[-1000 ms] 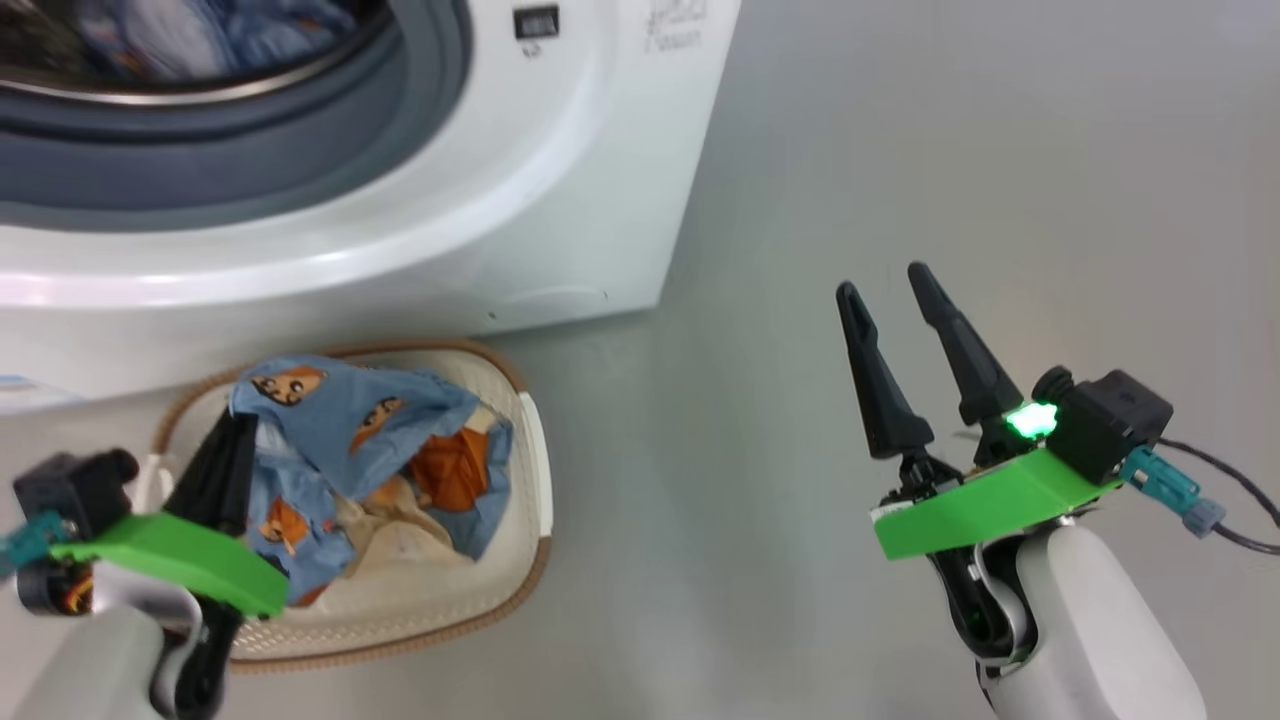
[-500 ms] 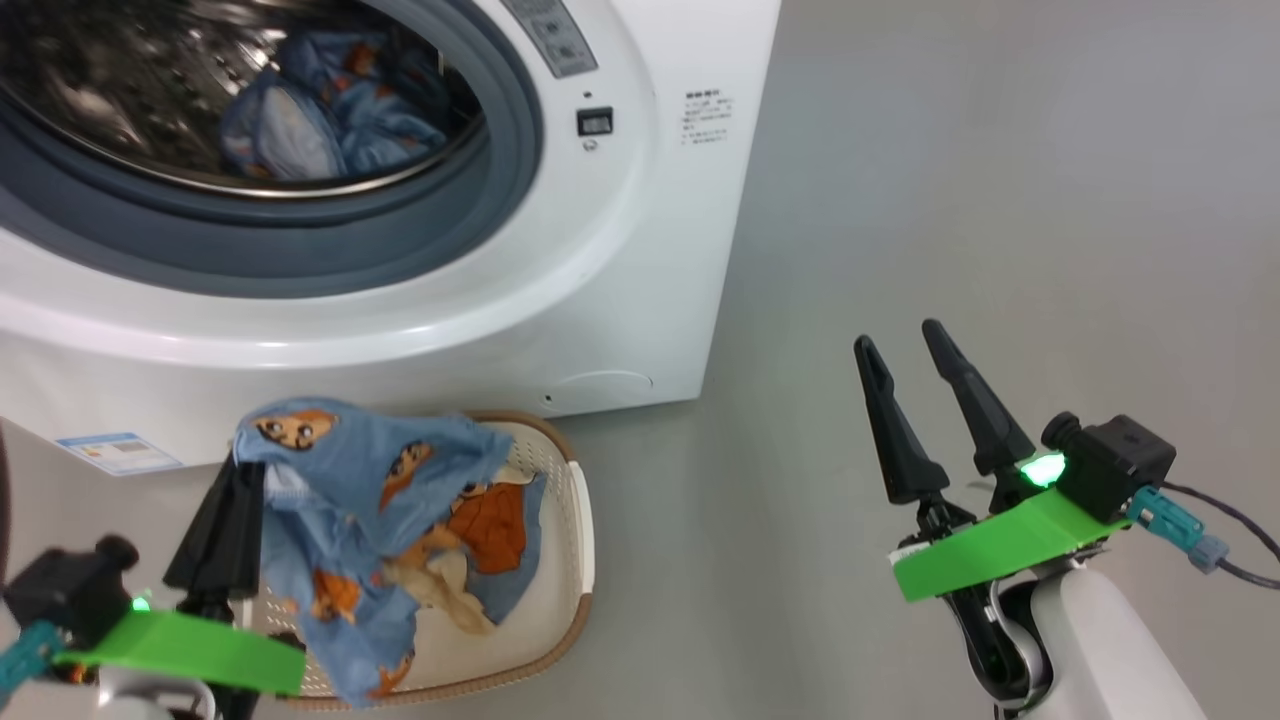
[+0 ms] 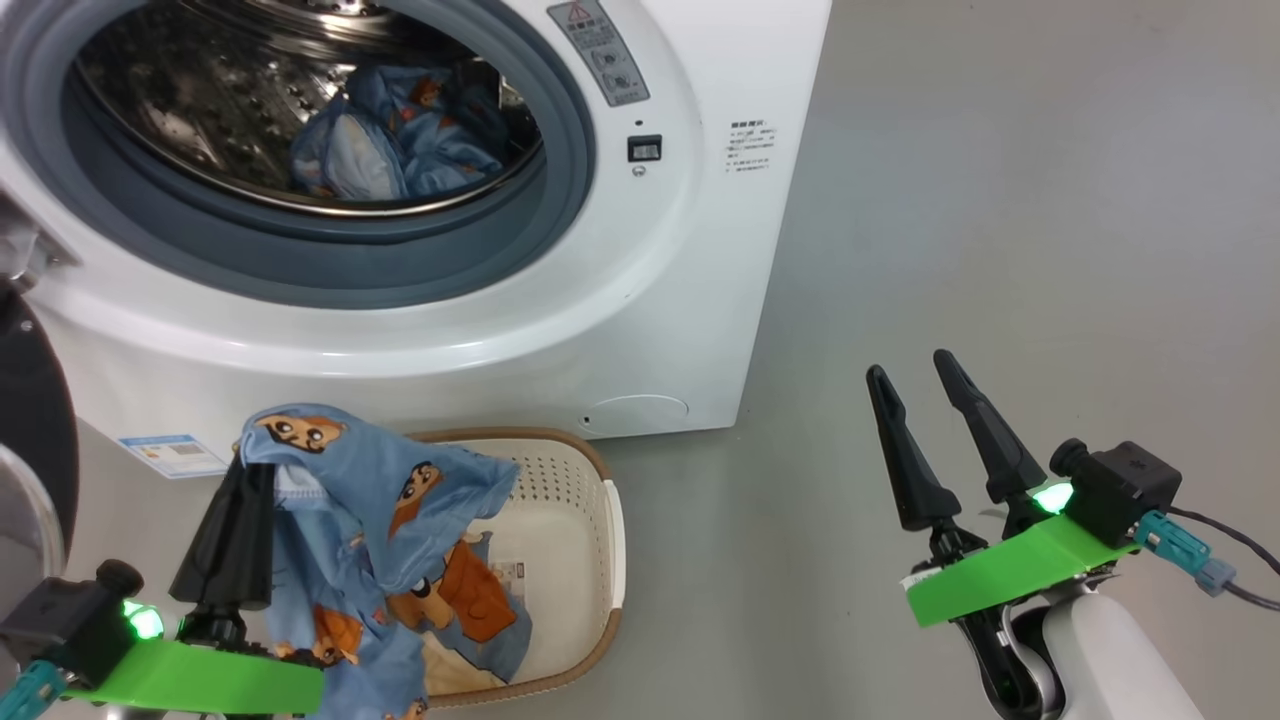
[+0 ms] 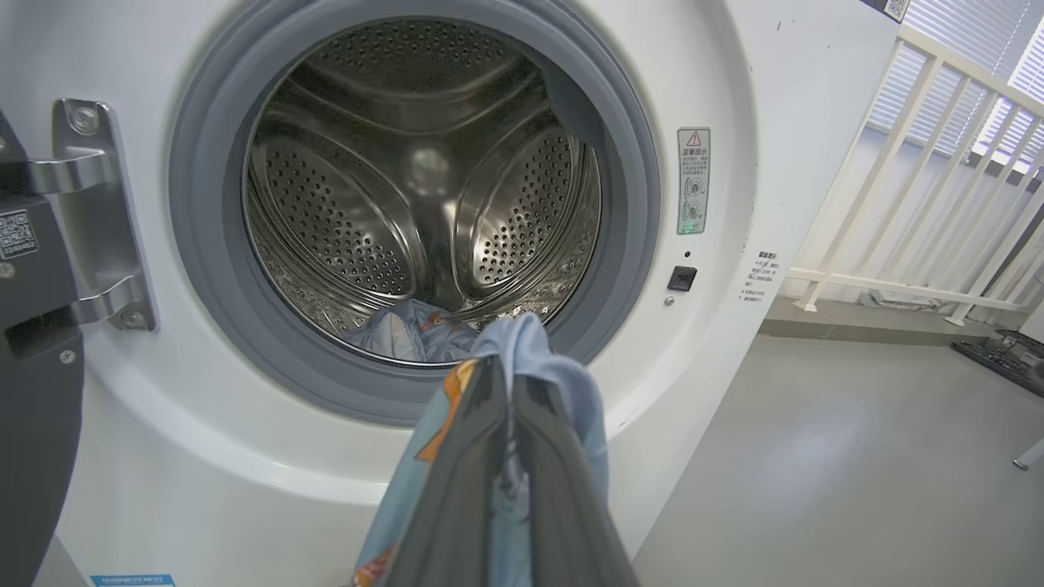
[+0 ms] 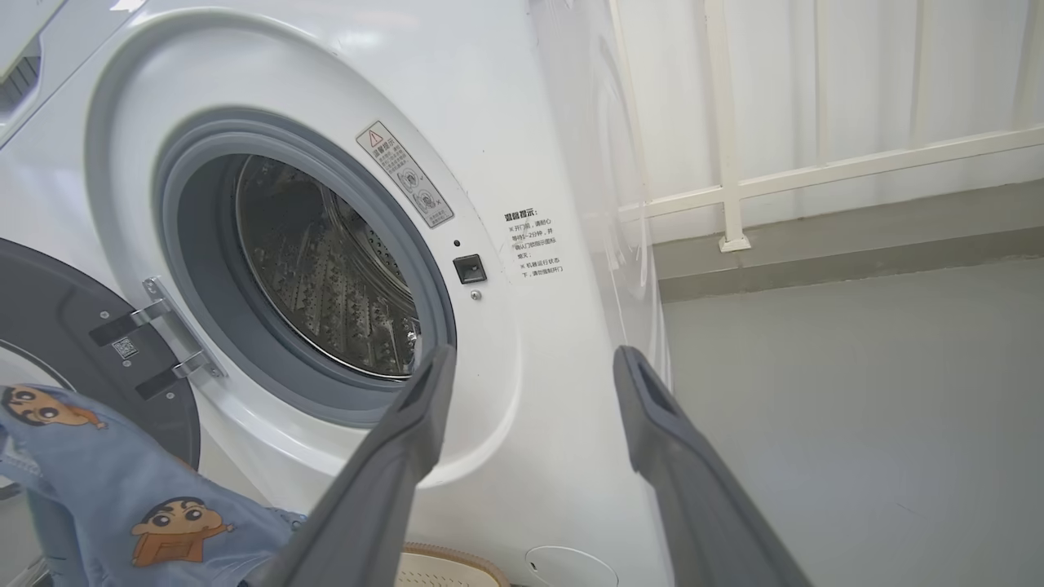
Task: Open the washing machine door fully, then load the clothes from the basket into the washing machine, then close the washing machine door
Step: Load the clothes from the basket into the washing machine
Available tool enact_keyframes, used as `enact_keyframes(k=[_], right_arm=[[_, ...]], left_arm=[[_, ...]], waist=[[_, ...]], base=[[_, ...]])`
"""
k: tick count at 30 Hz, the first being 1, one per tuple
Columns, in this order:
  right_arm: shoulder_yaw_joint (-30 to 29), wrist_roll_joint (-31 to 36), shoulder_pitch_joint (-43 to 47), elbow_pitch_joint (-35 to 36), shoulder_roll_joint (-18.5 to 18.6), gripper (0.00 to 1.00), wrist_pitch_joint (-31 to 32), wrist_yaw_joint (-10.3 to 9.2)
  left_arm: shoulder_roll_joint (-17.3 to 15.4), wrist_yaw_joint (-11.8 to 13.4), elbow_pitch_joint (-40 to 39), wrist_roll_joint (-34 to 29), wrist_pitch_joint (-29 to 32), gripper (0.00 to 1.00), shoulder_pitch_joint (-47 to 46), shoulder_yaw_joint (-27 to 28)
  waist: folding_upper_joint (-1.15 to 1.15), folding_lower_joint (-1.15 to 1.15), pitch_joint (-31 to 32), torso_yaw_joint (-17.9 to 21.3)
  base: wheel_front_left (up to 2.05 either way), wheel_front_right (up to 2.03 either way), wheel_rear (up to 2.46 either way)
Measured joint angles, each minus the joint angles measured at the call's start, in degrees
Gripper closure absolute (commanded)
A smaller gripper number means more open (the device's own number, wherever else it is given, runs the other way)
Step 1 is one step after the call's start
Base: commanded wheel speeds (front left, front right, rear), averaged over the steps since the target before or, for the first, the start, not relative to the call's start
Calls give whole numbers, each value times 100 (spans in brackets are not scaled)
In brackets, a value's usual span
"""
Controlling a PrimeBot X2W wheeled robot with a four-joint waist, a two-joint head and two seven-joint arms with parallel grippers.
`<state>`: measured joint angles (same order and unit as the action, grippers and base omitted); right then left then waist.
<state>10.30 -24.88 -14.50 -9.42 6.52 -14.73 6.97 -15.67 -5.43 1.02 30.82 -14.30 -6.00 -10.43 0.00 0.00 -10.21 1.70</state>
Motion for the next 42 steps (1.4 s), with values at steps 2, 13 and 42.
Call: enact_keyframes(k=[2,13,42], right_arm=[[1,0,38,-10,21,0,0,0],[13,-1,40,-11,38,0,0,0],[86,26,-352,271,-1,0,0,0]], left_arm=[[4,22,-20,2,0,100,3,9],[145,68,75,21,1,100,-49,9],[-408,-143,2881,-337,1,100,-4147,34]], waist=[[0,0,27,-21],[0,0,-44,-50],[0,0,-1306,408]], base=[[0,0,0],[0,0,0],[0,0,0]])
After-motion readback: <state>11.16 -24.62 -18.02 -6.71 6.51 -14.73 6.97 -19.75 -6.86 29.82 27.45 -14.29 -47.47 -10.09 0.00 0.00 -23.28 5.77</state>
